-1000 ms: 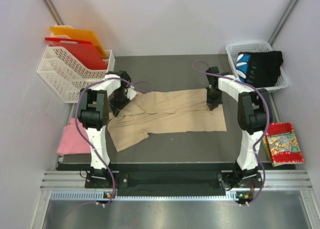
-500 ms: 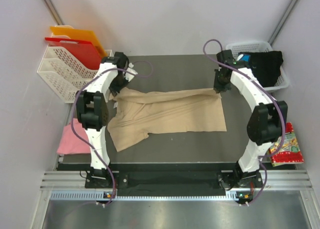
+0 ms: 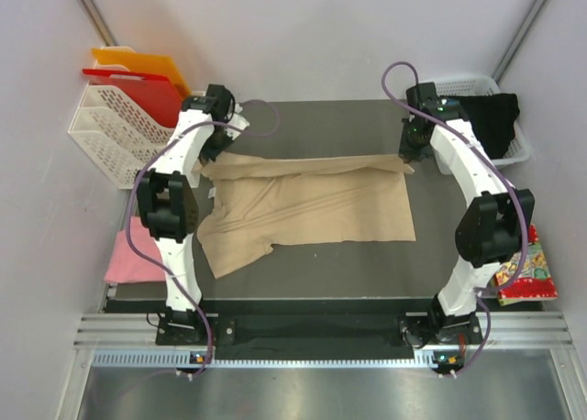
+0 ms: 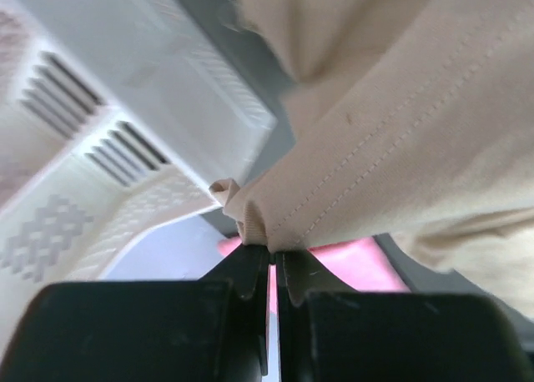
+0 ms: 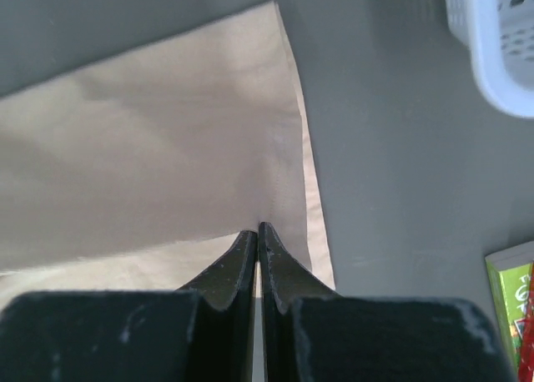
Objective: Fold and stack the t-shirts
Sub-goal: Fold the tshirt
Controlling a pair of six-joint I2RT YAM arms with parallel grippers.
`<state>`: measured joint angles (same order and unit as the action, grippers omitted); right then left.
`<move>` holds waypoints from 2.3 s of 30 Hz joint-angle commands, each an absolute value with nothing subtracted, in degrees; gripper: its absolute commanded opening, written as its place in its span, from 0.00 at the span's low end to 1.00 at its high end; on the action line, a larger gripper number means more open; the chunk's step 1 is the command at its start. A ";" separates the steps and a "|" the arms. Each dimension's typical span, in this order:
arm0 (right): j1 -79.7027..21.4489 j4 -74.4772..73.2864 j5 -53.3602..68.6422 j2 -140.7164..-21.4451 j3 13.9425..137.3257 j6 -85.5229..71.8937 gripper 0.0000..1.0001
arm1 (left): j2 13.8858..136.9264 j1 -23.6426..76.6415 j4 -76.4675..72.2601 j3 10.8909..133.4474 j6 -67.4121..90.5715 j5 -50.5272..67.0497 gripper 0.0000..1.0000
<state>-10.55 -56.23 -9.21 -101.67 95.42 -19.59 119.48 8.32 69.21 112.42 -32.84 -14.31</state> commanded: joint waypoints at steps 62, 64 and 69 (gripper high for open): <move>-1.32 -34.54 -10.46 -115.22 110.31 -21.80 0.00 | 144.31 7.47 18.56 135.53 -51.86 -40.60 0.02; -1.23 -34.28 -9.93 -115.31 109.95 -21.53 0.00 | 145.02 6.86 15.75 135.97 -49.58 -43.76 0.02; -0.97 -33.66 -8.44 -115.84 109.86 -21.45 0.00 | 143.00 6.42 8.62 135.62 -45.54 -46.67 0.04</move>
<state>-3.18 -35.92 -5.80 -115.96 107.74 -22.96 145.14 9.74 19.31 135.28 -49.17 -38.13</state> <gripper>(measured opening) 0.006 0.036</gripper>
